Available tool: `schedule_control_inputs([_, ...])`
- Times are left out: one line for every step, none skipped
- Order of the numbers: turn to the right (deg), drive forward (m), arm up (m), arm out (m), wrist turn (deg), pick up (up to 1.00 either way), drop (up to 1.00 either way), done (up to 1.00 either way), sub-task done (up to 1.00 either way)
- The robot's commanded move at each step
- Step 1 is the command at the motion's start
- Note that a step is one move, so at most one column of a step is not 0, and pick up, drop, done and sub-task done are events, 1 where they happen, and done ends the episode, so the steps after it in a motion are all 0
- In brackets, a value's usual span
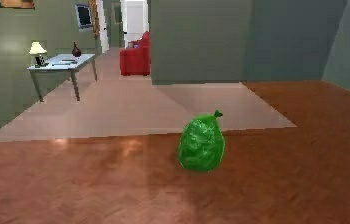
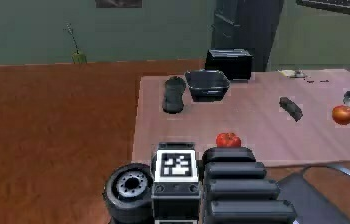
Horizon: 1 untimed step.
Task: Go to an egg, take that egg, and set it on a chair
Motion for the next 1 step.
schedule_control_inputs([-45.0, 0.0, 0.0, 0.0, 0.0, 0.0, 0.0, 0.0, 0.0])
